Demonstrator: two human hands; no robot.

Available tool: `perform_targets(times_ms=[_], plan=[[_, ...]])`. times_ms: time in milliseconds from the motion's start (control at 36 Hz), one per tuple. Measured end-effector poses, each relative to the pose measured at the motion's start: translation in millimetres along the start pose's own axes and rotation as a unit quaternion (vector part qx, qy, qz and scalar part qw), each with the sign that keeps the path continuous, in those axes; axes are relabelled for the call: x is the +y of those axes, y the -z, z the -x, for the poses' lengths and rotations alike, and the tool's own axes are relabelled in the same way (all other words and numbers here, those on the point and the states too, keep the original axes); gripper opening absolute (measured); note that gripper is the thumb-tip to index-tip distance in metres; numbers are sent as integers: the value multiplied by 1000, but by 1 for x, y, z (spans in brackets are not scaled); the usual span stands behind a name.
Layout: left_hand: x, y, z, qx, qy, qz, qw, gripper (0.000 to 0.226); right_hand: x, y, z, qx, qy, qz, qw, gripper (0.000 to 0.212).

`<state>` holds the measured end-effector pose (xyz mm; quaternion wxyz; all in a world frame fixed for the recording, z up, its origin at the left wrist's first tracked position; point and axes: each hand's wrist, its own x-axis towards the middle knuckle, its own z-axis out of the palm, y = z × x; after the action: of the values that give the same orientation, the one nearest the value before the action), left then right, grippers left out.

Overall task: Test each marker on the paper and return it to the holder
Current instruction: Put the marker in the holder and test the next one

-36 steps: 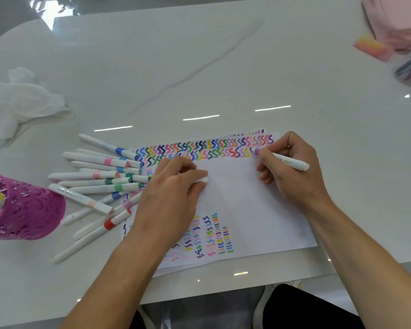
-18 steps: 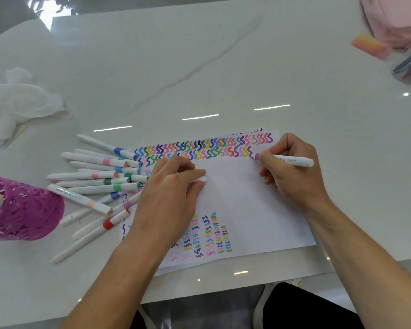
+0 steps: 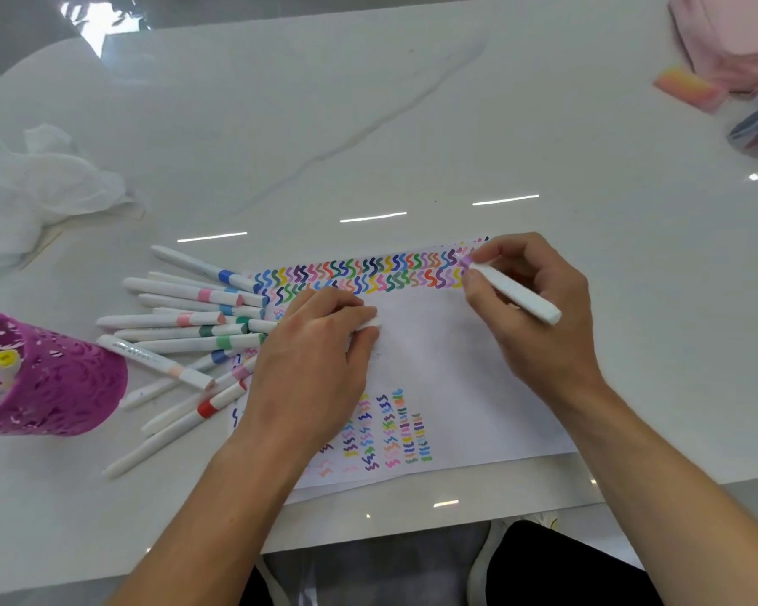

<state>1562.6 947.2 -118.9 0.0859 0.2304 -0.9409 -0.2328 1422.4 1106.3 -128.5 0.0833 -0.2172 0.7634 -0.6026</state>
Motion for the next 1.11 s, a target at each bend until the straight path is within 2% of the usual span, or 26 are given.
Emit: perform_targets(times_ms=[111, 222, 333, 472, 694, 861, 1111], plan=[[2, 4, -1, 32, -3, 32, 999, 23, -13, -13, 2, -17, 3, -17, 1000, 11], [0, 8, -1, 46, 50, 119, 991, 22, -27, -24, 6, -21, -10, -87, 996, 9], [-1, 10, -1, 27, 121, 236, 964, 20, -36, -34, 10, -39, -1, -101, 994, 12], [-4, 12, 1, 15, 147, 320, 936, 16, -40, -42, 14, -58, 8, -125, 990, 6], [-9, 18, 4, 6, 137, 370, 919, 17, -43, -48, 14, -56, 10, -121, 991, 8], [-12, 18, 4, 1, 134, 352, 927, 18, -43, -51, 14, -81, 1, -135, 988, 8], [-8, 21, 5, -19, 83, 311, 947, 24, -36, -55, 14, -126, -34, -107, 986, 10]])
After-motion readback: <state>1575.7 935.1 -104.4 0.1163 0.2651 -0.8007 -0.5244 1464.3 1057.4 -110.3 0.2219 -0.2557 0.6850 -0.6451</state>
